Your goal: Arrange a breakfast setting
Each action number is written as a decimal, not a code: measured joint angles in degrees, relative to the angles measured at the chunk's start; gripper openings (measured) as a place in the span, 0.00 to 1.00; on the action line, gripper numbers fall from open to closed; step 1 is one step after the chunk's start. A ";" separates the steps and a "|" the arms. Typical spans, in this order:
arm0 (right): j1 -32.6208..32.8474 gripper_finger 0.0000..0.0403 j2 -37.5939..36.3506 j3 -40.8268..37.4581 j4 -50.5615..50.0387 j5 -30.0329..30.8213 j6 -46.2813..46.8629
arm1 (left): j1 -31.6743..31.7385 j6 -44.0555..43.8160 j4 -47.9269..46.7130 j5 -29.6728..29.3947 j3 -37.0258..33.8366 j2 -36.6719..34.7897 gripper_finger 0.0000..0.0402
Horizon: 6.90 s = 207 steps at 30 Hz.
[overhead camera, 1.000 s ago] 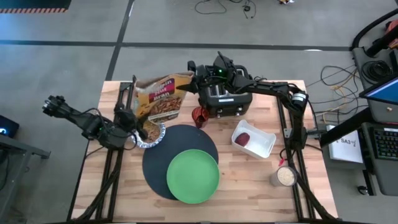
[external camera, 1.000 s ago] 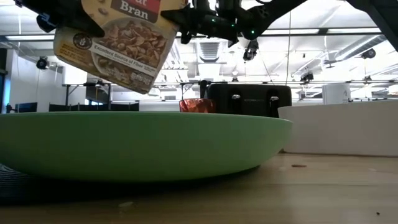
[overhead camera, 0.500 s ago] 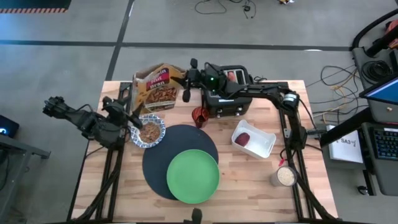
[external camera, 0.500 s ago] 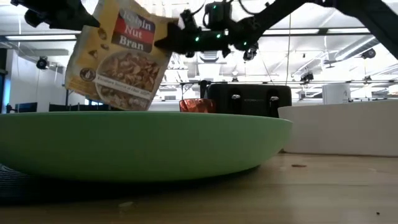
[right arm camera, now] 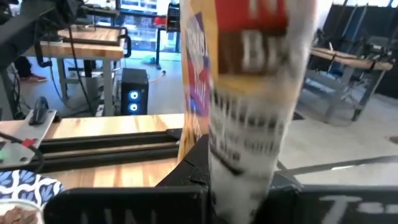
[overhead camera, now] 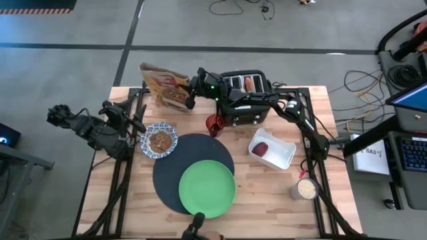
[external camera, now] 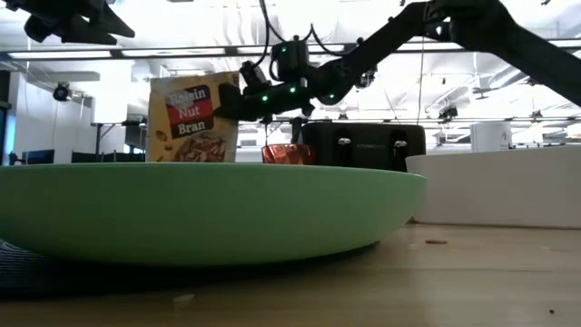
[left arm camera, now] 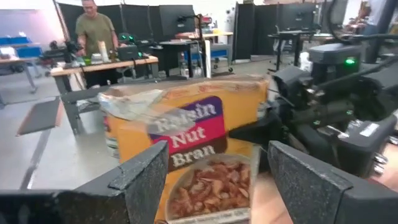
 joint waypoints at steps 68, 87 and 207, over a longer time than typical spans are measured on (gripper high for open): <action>-8.58 0.56 -33.36 -7.16 -82.58 26.62 30.28 | 0.09 -11.07 10.28 13.39 -2.32 27.30 0.64; -9.99 0.26 -32.27 -13.05 -76.86 27.10 30.58 | 0.09 -10.97 10.47 13.39 -2.32 27.25 0.64; 22.40 0.50 -59.47 -52.98 -81.93 8.82 12.46 | 0.24 -6.18 13.71 10.33 -2.23 31.60 0.64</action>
